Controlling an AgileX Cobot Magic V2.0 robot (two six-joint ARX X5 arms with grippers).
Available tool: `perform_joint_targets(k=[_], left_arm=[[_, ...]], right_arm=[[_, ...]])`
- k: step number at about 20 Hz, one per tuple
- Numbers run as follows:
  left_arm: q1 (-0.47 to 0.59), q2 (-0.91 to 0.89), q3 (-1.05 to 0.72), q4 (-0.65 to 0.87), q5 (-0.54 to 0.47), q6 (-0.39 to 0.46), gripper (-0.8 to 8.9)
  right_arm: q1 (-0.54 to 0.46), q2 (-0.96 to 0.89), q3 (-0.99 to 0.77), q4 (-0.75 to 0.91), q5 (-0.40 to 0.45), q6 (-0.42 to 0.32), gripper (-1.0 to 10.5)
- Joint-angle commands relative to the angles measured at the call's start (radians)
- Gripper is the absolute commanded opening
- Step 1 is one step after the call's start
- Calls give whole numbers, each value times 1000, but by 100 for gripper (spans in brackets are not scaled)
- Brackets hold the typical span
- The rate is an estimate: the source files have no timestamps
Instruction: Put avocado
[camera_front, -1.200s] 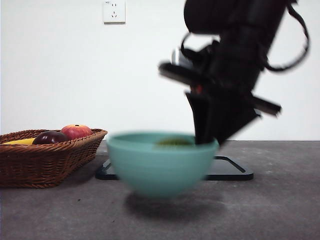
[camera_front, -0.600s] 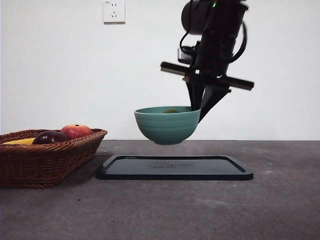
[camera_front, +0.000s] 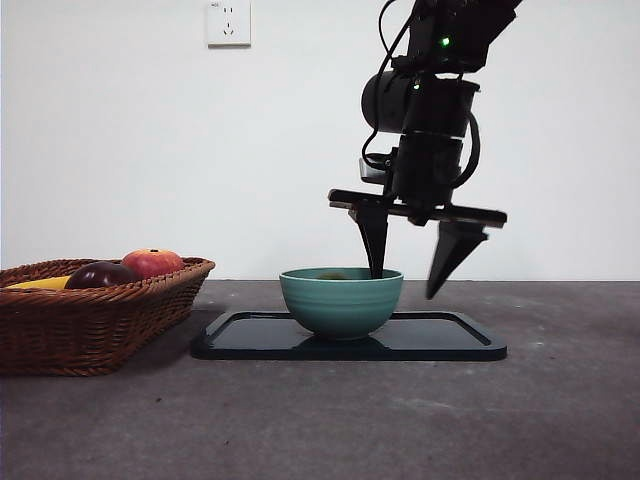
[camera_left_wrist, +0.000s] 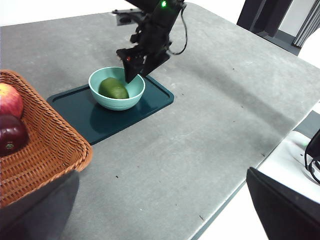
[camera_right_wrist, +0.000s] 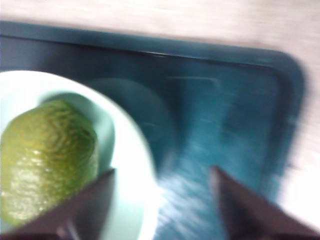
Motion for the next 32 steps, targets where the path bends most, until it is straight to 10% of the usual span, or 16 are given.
perform_joint_targets(k=[1, 11, 24, 32], left_arm=[[-6, -1, 7, 12, -2, -2, 561], [-6, -1, 7, 12, -2, -1, 561], [-6, -1, 7, 42, -2, -1, 561], [-6, -1, 7, 42, -2, -8, 561]], right_arm=[[-8, -23, 106, -94, 71, -37, 465], [27, -446, 98, -401, 305, -109, 550], [316, -1272, -645, -181, 298, -109, 550], [423, -1616, -814, -183, 185, -109, 549]])
